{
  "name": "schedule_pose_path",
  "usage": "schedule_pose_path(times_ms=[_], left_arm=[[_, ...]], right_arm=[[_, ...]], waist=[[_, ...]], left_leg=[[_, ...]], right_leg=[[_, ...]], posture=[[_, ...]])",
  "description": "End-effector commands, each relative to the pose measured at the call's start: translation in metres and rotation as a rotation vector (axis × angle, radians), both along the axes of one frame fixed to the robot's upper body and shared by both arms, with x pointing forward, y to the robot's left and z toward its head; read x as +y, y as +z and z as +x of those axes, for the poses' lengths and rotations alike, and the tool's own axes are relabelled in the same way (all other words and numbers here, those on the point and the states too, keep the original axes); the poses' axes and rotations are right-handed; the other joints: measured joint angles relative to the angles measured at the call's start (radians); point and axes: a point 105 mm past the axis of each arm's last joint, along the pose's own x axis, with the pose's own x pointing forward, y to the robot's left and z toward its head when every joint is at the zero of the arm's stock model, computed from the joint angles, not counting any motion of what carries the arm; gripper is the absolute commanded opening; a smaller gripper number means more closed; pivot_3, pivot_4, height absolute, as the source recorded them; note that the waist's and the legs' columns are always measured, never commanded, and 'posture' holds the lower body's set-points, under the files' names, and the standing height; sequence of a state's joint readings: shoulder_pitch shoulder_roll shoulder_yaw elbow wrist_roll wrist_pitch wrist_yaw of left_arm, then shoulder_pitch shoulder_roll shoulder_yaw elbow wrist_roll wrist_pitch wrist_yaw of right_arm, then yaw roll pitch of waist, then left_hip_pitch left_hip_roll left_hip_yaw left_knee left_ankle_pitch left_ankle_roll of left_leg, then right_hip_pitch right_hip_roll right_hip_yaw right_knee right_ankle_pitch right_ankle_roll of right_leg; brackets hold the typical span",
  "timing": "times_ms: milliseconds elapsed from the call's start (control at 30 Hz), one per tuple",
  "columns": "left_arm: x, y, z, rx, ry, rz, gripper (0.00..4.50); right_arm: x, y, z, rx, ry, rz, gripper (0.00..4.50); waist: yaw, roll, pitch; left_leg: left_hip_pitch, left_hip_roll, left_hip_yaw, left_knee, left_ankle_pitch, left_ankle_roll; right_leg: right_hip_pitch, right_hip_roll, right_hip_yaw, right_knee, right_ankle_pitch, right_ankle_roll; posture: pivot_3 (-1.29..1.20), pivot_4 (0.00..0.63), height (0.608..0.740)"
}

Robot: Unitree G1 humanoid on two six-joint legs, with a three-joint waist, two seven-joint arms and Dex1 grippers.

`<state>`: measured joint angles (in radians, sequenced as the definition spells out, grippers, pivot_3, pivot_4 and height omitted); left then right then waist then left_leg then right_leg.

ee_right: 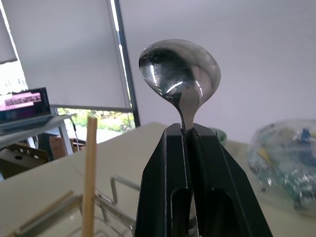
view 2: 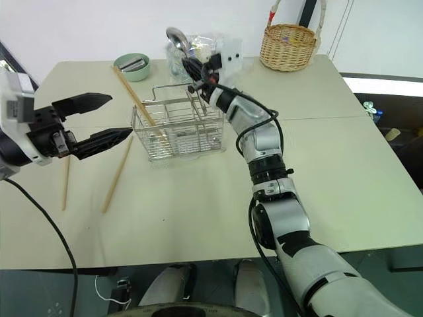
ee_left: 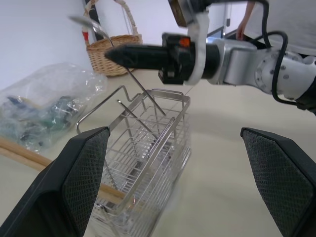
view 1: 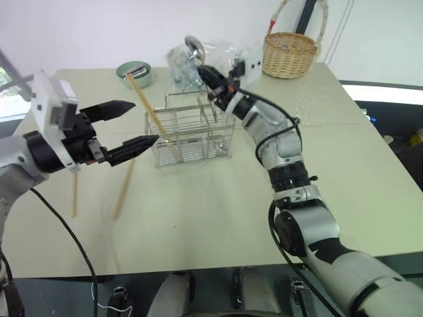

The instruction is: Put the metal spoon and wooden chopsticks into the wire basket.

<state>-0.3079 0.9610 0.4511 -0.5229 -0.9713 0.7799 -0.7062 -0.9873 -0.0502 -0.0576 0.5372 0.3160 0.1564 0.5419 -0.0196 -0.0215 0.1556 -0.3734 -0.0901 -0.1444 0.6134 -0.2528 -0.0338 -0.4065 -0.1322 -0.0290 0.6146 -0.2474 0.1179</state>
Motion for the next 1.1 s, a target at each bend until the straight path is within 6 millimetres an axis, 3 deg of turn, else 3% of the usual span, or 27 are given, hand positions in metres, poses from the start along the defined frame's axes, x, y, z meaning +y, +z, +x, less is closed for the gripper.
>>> schedule_pose_path(times_ms=[33,167,333,467,633,767,933,1100], left_arm=[[0.004,0.014,-0.002,-0.060,0.021,0.006,4.50],[0.005,0.016,0.000,-0.068,0.027,-0.001,4.50],[0.011,0.019,0.005,-0.077,0.056,-0.019,4.50],[0.024,0.022,0.013,-0.083,0.137,-0.062,4.50],[0.070,0.028,0.032,-0.081,0.409,-0.160,4.50],[0.122,0.015,0.049,-0.002,0.689,-0.284,4.50],[0.179,-0.033,0.070,0.212,1.040,-0.281,4.50],[0.207,-0.073,0.080,0.427,1.229,-0.221,4.50]], right_arm=[[-0.006,0.016,-0.002,-0.067,-0.030,0.015,2.01],[-0.015,0.023,-0.003,-0.076,-0.056,0.025,3.98],[-0.036,0.048,-0.015,-0.114,-0.017,0.029,3.98],[-0.054,0.071,-0.038,-0.162,0.103,-0.030,3.98],[-0.083,0.089,-0.089,-0.213,0.331,-0.219,3.98],[-0.100,0.066,-0.126,-0.174,0.472,-0.419,3.98],[-0.106,0.036,-0.151,-0.085,0.540,-0.472,3.98],[-0.103,0.019,-0.159,-0.042,0.523,-0.461,3.98]], waist=[[-0.001,0.000,0.000],[-0.002,-0.001,0.000],[-0.001,-0.001,0.000],[0.005,-0.001,-0.001],[0.006,-0.002,-0.001],[0.005,-0.004,-0.003],[0.005,-0.005,-0.003],[0.016,-0.009,-0.005]], left_leg=[[0.000,0.000,0.000,0.000,0.000,0.000],[0.000,0.001,0.000,0.000,0.000,0.000],[0.000,0.002,0.000,0.000,0.000,0.000],[0.000,0.001,0.000,0.000,0.000,0.000],[-0.001,0.001,0.001,0.000,0.000,0.000],[0.000,0.002,0.002,-0.001,-0.001,0.002],[0.000,0.002,0.004,0.000,-0.001,0.002],[0.000,0.001,0.003,0.002,-0.001,0.001]], right_leg=[[0.000,0.000,0.000,0.000,0.000,0.000],[0.001,0.001,0.000,0.001,0.000,0.000],[0.001,0.002,0.001,0.001,0.000,0.000],[0.001,0.001,0.001,0.000,0.000,0.000],[0.003,0.001,0.000,0.000,0.000,0.000],[0.004,0.001,0.000,-0.001,0.000,0.001],[0.004,-0.001,0.000,-0.001,0.002,0.004],[0.004,-0.001,0.000,-0.002,0.002,0.005]], posture=[[0.00,0.150,0.693],[0.00,0.150,0.693],[0.00,0.150,0.693],[0.00,0.150,0.693],[0.00,0.150,0.693],[0.00,0.150,0.693],[0.00,0.150,0.693],[0.00,0.150,0.693]])
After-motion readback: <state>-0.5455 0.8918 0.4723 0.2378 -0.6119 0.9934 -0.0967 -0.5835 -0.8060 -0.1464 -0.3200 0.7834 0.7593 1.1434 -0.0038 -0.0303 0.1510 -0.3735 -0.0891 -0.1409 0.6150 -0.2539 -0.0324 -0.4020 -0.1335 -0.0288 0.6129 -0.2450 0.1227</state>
